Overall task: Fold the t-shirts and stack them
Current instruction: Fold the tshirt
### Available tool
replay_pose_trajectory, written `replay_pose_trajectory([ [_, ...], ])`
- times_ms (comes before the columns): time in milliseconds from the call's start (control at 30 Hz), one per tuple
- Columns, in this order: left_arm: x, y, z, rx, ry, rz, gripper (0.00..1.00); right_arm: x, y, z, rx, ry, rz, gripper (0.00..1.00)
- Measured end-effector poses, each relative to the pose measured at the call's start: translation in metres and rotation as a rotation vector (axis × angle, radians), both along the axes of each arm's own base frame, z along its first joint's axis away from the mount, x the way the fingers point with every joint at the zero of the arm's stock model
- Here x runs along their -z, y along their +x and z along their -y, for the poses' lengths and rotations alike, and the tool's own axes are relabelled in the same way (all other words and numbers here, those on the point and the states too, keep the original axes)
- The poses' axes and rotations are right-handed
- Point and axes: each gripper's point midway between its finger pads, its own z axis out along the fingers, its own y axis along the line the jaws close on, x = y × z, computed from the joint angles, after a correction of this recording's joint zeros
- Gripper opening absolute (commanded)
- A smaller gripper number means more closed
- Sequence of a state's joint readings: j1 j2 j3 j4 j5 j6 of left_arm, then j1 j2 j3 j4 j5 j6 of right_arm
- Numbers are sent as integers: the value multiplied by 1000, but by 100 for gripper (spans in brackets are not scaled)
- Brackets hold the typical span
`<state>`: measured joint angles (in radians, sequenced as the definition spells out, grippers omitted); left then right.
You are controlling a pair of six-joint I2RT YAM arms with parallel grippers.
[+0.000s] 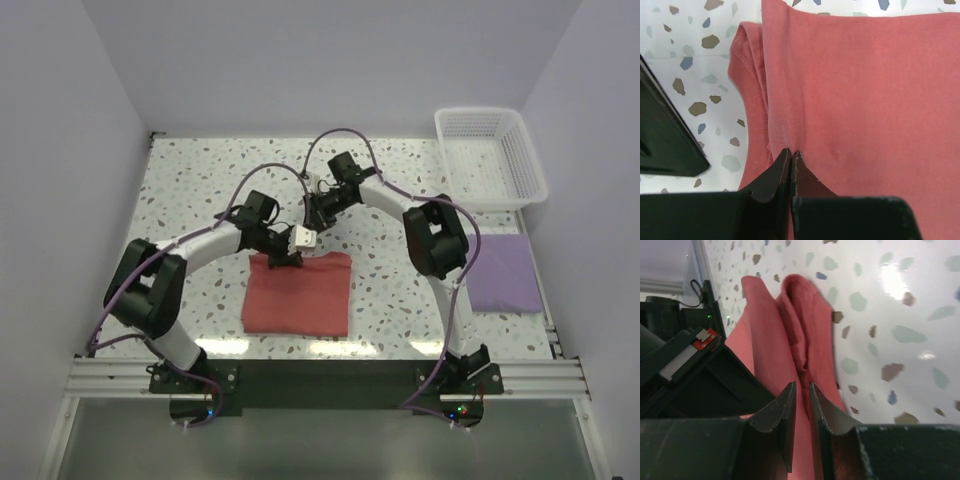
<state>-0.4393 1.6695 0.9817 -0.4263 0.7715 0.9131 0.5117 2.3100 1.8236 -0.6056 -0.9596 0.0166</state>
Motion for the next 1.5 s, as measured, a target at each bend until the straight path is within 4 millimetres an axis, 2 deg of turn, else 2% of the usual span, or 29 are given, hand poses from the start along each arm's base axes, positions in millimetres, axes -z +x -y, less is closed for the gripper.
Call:
replay_pose_trajectory([
  [167,-17,-10,3,25,-4,94,0,6,-23,-17,-67,30,-56,16],
  [267,-21,-15,6,38,1,139,0,24,-33,-21,-89,24,-110,15],
  [400,-22,-15,6,35,16,174,0,56,-45,-16,-104,-1,-202,13],
  [733,-42,0,4,-8,12,291,0,59,-58,-10,-165,33,-270,10],
  [1267,-46,19,8,-23,5,374,0,59,-69,-1,-219,35,-268,9],
  [1367,-48,23,9,-26,-6,404,0,59,-70,0,-223,34,-269,12],
  [1467,-45,23,9,-26,-7,411,28,57,-72,2,-224,27,-279,18],
  [1500,-45,24,9,-25,-3,416,31,57,-72,2,-225,19,-278,19],
])
